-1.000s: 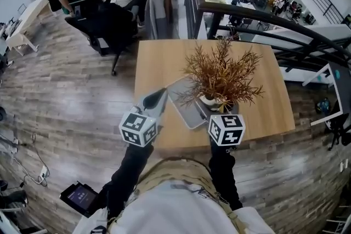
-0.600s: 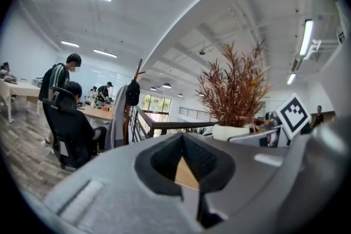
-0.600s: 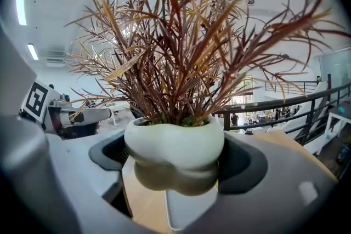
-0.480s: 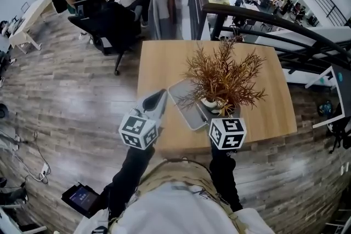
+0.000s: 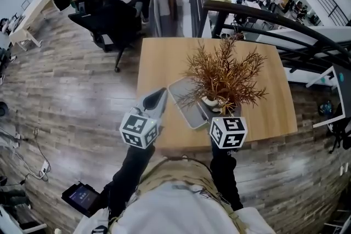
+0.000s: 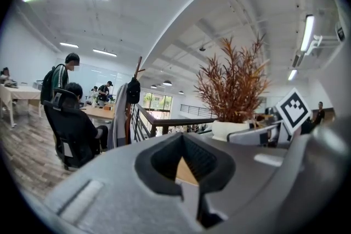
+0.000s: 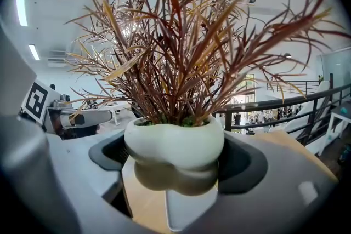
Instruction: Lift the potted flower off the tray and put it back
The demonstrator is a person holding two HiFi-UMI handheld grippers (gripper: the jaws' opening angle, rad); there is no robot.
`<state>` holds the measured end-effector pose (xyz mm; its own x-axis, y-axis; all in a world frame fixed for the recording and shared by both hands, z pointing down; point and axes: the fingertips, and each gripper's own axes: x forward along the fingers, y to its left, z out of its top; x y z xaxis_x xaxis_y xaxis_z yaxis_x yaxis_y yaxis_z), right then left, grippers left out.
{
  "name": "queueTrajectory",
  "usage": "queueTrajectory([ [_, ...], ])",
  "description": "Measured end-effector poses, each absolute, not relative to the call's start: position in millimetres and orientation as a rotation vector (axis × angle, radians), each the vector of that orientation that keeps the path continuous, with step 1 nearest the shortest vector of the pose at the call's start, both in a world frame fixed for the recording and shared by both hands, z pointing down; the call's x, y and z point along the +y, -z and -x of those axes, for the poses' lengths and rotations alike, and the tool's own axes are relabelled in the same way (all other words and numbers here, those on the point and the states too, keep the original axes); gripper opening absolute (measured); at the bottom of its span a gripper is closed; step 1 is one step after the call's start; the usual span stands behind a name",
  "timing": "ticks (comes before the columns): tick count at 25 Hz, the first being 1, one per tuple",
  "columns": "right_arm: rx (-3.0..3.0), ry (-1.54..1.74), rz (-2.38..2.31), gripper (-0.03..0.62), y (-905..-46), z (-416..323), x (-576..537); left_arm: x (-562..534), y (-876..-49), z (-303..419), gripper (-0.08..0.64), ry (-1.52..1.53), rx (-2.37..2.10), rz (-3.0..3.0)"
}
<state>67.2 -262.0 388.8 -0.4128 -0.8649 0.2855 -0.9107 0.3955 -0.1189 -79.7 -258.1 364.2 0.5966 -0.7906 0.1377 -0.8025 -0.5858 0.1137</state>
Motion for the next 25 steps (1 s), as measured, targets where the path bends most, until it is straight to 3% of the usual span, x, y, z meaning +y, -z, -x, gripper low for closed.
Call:
queueTrajectory([
  [25, -2.48, -0.355, -1.593, 0.491, -384.6, -69.6, -263.6, -257.3, -363.8, 64.4, 0.0, -0.106, -1.257, -2.682],
])
